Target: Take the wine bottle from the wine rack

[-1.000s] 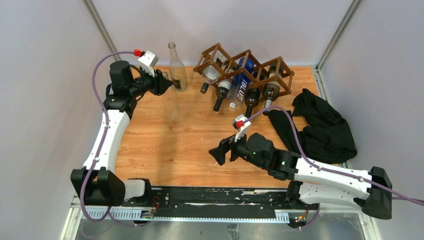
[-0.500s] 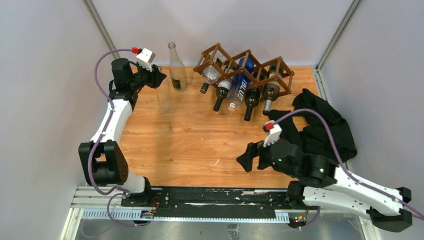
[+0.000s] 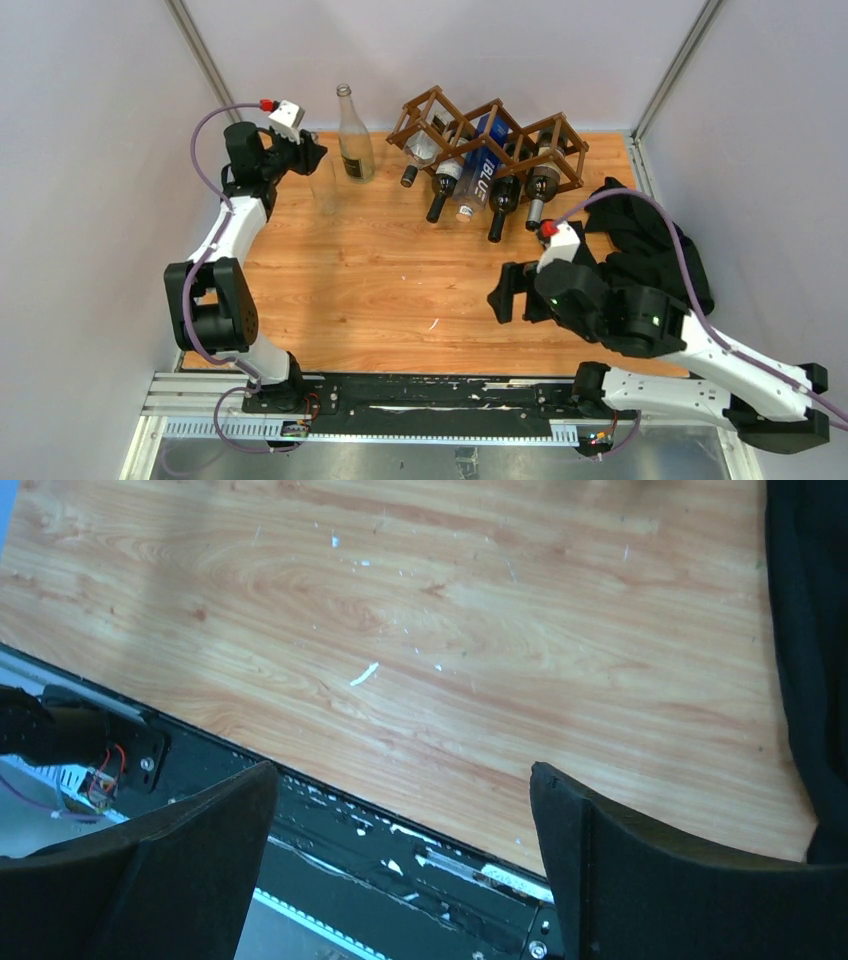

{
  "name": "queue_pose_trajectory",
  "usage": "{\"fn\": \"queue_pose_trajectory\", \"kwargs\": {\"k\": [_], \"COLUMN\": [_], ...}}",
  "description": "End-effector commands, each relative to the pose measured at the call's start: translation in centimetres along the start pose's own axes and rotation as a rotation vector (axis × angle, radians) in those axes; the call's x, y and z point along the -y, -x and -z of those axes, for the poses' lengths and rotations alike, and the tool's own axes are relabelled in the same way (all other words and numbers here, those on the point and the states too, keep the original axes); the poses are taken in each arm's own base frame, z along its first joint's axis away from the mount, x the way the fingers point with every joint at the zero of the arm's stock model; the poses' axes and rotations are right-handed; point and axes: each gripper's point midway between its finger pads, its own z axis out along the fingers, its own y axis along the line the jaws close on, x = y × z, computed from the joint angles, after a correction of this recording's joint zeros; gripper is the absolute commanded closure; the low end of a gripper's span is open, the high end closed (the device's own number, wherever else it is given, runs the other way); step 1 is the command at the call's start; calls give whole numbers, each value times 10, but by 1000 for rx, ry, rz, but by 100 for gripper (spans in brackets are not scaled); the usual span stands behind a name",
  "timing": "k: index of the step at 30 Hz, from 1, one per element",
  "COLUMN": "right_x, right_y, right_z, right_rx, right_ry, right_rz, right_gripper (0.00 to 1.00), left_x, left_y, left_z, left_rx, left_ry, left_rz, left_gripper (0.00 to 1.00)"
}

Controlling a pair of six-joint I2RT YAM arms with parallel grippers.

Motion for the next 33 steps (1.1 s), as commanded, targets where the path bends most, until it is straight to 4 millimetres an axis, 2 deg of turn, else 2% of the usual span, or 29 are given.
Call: {"fn": "queue_pose_trajectory", "kwargs": {"k": [1,5,6,7,11,12,15,18,23,25,29,33], "right_x": [-10,-27,-29,-32,-37,-39,-46,-54,-62,-62,-59,-55], "right_y": [40,69,75,80,109,116,137,159,182,183,180,185], "right_z": [-6,-31,-39,-47,-84,-93,-127,-163,-219,-242,-286,-318], "right_rx": [34,-53,-83,-114,-138,-135,-142,-124,-100,-101,-97,-59], "right_ry": [-78,-67,-55,-39,-33,-34,-26,-34,-60,-78,-112,-133], "right_rz": [56,1,-28,-59,-96,-104,-130,-139,-164,-177,-186,-190], "right_gripper": [0,0,0,0,0,0,0,2,5,7,12,15], "left_x": [-10,-11,-10,-9,-6,-6,-5,-1,5,6,9,20], "left_y": [21,10,6,5,-4,-4,1,8,7,0,3,4], "left_z": [-2,-2,-2,-2,2,4,9,18,33,42,59,71], "left_rx": [98,78,72,69,56,55,63,52,-66,-139,-215,-233], "left_ry": [35,40,39,38,40,48,66,63,67,84,103,81], "left_rz": [-53,-34,-27,-22,-13,-13,2,22,58,87,87,111], "left_gripper": [99,89,84,75,26,17,2,0,0,0,0,0]}}
